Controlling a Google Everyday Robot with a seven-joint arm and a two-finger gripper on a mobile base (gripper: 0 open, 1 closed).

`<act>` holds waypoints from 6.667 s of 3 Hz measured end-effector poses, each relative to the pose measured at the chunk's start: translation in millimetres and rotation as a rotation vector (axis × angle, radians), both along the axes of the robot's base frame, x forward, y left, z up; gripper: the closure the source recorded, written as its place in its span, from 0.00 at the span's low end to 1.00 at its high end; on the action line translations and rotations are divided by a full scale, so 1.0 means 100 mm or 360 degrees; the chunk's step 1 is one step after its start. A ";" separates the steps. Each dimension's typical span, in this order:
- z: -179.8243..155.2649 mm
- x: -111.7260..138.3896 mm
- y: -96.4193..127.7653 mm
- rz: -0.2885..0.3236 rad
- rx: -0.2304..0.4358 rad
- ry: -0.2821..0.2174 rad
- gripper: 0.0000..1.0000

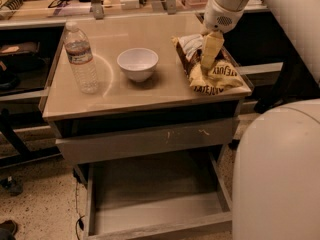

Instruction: Place brown chip bag into middle drawer

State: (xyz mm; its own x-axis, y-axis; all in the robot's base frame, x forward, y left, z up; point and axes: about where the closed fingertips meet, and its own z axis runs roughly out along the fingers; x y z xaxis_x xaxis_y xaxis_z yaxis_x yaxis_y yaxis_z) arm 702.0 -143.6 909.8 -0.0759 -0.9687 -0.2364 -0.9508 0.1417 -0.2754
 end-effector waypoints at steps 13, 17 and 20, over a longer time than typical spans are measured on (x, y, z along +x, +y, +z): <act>-1.64 -2.55 0.32 -0.0138 0.0095 0.0519 1.00; -2.33 -2.44 0.59 -0.0309 0.0315 0.0582 1.00; -2.98 -2.65 0.96 -0.0369 0.0468 0.0784 1.00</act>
Offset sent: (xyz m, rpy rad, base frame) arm -0.1128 -0.0273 -0.0018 -0.0115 0.0663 -0.1032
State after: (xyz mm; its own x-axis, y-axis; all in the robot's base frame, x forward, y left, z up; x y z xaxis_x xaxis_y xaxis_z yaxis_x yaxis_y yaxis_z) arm 436.9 -47.9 612.2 -0.4449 -0.8135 -0.3745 -0.8917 0.3634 0.2699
